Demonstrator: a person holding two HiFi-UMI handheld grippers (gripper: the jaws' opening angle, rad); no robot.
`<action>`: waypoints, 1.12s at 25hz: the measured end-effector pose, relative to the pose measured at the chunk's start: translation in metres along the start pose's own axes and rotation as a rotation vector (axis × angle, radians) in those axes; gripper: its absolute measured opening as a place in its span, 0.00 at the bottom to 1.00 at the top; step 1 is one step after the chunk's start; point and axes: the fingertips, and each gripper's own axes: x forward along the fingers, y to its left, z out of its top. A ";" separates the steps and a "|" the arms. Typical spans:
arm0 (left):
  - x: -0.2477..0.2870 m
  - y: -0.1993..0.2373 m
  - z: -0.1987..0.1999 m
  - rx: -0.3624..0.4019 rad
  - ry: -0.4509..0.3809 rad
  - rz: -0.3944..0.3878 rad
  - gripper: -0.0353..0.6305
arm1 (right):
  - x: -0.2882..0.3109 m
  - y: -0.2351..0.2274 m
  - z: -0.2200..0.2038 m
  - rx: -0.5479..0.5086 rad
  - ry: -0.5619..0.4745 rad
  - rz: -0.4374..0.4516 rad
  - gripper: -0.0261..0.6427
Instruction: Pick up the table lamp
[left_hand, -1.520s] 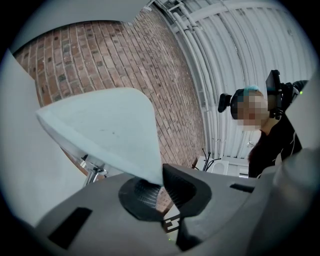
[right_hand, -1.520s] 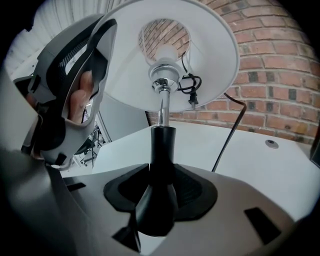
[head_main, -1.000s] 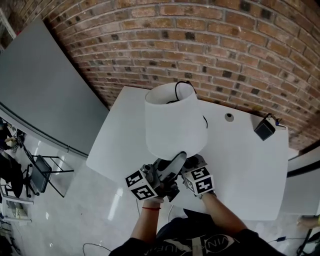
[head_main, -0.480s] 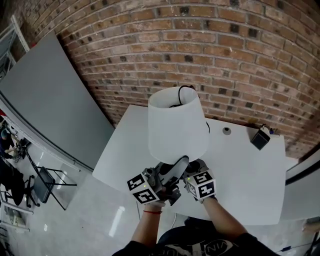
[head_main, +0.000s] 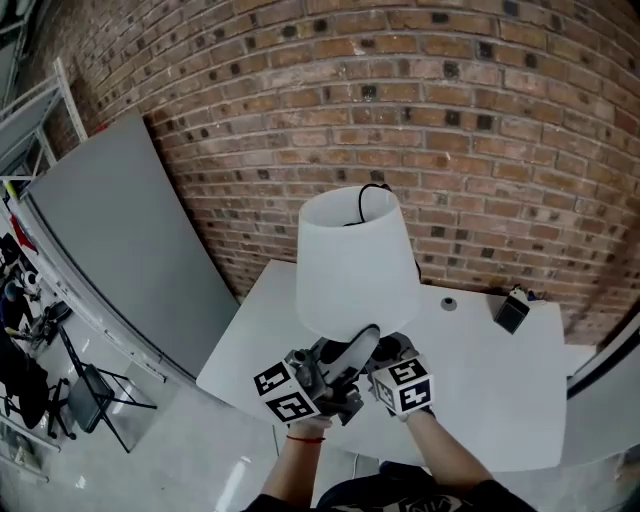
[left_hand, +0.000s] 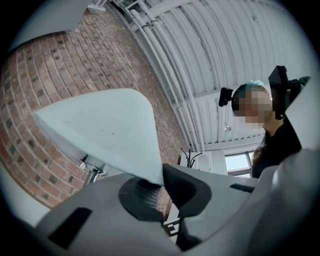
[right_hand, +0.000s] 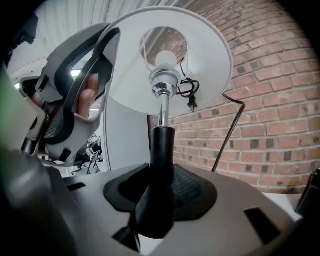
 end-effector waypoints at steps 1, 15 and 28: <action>0.002 -0.003 0.005 0.007 -0.003 -0.006 0.07 | -0.002 0.001 0.006 -0.006 -0.009 -0.001 0.26; 0.028 -0.061 0.060 0.100 -0.026 -0.073 0.07 | -0.034 0.019 0.087 -0.064 -0.147 0.006 0.26; 0.041 -0.104 0.099 0.162 -0.056 -0.131 0.07 | -0.058 0.036 0.145 -0.098 -0.254 0.008 0.26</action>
